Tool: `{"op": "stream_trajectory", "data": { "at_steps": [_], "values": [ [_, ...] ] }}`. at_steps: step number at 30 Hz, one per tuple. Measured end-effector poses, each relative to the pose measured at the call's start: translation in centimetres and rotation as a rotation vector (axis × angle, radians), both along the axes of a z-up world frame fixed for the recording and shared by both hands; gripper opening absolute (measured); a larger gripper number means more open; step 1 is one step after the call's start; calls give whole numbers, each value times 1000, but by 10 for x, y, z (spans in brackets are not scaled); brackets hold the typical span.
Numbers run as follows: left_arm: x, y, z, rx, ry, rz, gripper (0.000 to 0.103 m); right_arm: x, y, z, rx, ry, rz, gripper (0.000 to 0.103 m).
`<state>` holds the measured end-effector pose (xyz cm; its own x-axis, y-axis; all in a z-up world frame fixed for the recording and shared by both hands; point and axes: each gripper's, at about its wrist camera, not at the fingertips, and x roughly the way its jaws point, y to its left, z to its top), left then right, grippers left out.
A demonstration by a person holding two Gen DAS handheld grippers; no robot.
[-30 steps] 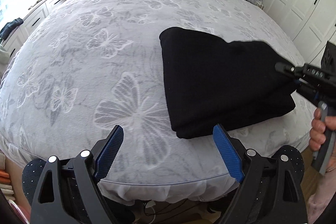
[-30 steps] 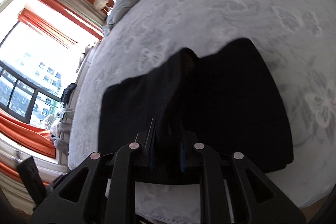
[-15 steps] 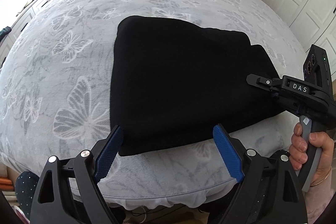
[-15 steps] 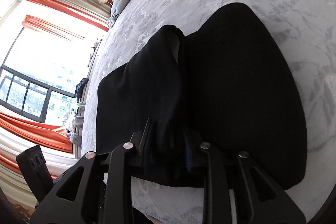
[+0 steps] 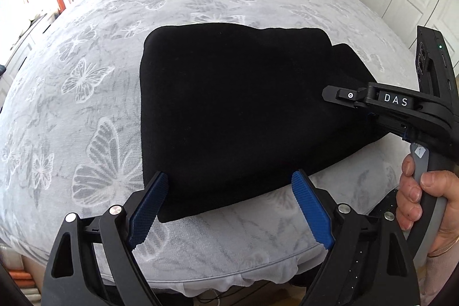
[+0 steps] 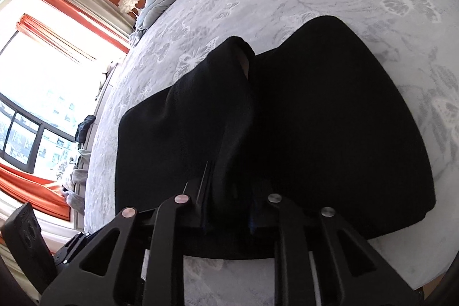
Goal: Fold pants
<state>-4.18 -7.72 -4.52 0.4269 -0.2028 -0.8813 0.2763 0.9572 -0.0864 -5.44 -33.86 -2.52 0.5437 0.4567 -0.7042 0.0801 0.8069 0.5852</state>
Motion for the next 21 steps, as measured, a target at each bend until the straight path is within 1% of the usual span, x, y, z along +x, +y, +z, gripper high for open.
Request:
{"op": "stream_trajectory", "data": {
  "at_steps": [1, 3, 4, 6, 7, 8, 9, 10, 11, 12, 13, 14, 16, 17, 18, 19, 20, 21],
  "values": [
    [0, 0, -1, 5, 1, 2, 86, -2, 2, 9, -4, -22, -2, 15],
    [0, 4, -1, 3, 4, 2, 86, -8, 3, 38, 12, -101, 6, 15],
    [0, 5, 0, -2, 5, -1, 86, -13, 3, 53, 2, -144, 13, 15],
    [0, 8, 1, -3, -2, -4, 86, -21, -2, 69, -50, -185, 20, 15],
    [-1, 9, 1, -4, -7, -3, 86, -21, -4, 66, -92, -169, 20, 15],
    [-3, 11, 1, -12, -6, -1, 86, -17, -7, 54, -129, -132, 24, 16],
    [-3, 14, 1, -29, 3, 2, 86, -13, -11, 34, -150, -73, 35, 18],
    [-1, 17, 0, -58, 18, 5, 86, -9, -14, 13, -145, -12, 35, 19],
    [1, 21, -1, -100, 37, 15, 86, -10, -17, -5, -111, 25, 32, 24],
    [1, 27, -2, -143, 55, 30, 86, -13, -23, -10, -50, 12, 17, 25],
    [5, 34, -2, -193, 79, 50, 86, -15, -28, -8, -14, -2, 5, 25],
    [10, 42, -3, -237, 100, 71, 86, -17, -33, -4, -1, -8, -1, 25],
    [22, 60, -3, -320, 125, 128, 86, -20, -51, 12, -19, -47, -43, 29],
    [29, 70, -5, -354, 135, 171, 86, -19, -63, 20, -31, -67, -62, 47],
    [37, 79, -7, -383, 144, 213, 86, -19, -78, 28, -53, -85, -93, 77],
    [44, 87, -11, -416, 153, 246, 86, -20, -90, 32, -84, -100, -126, 87],
    [53, 93, -16, -448, 170, 271, 86, -22, -97, 34, -112, -101, -149, 90],
    [61, 97, -24, -483, 193, 289, 86, -18, -105, 29, -127, -73, -156, 90]
  ]
}}
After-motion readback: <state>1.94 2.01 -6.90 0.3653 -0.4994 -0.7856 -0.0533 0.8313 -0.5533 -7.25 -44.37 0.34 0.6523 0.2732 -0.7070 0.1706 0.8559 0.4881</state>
